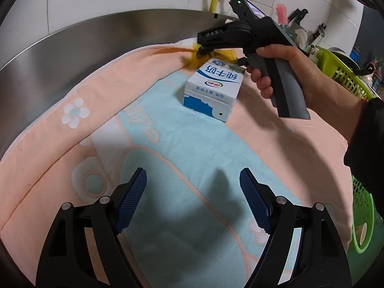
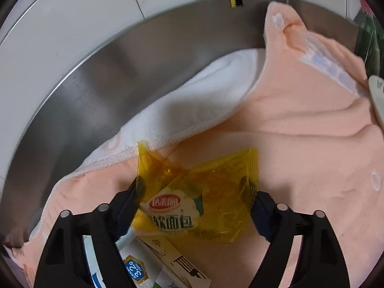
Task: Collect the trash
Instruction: 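Grasp the yellow bread wrapper with the right tool while the left tool approaches the milk carton, then grasp the white milk carton with the left tool while the right tool lifts the wrapper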
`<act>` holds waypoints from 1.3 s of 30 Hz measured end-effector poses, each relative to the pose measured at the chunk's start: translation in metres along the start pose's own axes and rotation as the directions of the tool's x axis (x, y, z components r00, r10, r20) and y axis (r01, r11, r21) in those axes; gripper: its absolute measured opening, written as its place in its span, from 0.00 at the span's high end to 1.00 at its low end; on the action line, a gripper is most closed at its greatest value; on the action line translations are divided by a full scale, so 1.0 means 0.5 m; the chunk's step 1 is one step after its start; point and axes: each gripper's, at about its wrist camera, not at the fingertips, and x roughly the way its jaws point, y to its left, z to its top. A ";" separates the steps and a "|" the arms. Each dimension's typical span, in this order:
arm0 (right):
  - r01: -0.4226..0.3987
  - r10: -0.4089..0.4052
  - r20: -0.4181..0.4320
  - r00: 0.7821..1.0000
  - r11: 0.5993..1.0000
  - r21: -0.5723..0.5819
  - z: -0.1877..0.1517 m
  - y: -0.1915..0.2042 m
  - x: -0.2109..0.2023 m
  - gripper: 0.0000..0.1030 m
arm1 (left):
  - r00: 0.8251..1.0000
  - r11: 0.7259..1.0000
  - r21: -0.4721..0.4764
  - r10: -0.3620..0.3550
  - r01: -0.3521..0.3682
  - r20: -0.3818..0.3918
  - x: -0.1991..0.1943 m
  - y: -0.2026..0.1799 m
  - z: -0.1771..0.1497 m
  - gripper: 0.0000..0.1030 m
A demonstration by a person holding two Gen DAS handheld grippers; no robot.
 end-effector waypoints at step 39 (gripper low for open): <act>-0.004 0.010 0.152 0.988 0.999 -0.038 -0.298 -0.186 -0.394 0.48 | 0.999 0.962 0.275 0.004 0.006 -0.036 0.186 -0.102 0.234 0.19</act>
